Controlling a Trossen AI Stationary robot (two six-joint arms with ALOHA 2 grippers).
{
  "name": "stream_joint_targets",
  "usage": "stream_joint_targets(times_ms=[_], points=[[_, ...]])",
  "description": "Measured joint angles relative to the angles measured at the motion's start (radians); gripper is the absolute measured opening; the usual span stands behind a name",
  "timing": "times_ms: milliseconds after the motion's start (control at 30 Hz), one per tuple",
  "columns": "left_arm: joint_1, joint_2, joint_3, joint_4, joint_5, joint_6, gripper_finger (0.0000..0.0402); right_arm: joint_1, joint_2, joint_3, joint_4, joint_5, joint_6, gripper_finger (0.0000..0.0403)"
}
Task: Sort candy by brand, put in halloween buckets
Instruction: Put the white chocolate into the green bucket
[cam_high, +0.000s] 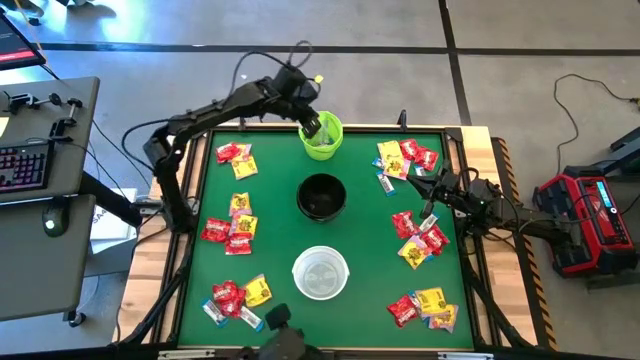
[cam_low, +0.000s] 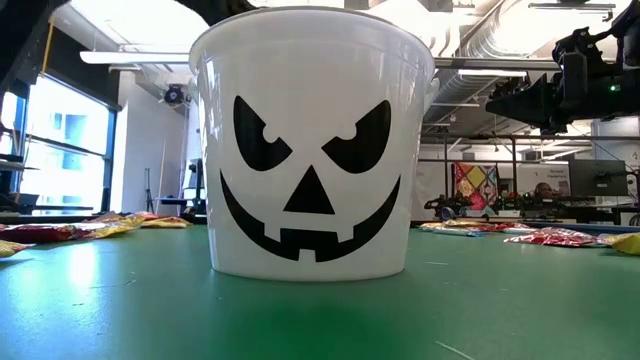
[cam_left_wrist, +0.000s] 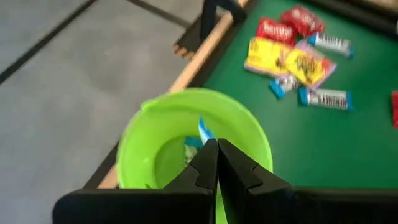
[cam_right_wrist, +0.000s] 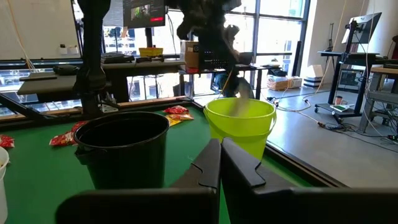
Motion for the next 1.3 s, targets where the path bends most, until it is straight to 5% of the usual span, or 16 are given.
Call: stream_joint_targets(times_ms=[367, 800, 1300], points=[[-0.016, 0.104, 0.001, -0.026, -0.029, 0.034, 0.0, 0.0, 0.0, 0.0, 0.0, 0.0, 0.0, 0.0], [-0.033, 0.089, 0.001, -0.012, -0.029, 0.063, 0.0, 0.0, 0.0, 0.0, 0.0, 0.0, 0.0, 0.0], [-0.054, -0.055, -0.179, 0.288, -0.016, 0.009, 0.0, 0.0, 0.0, 0.0, 0.0, 0.0, 0.0, 0.0]])
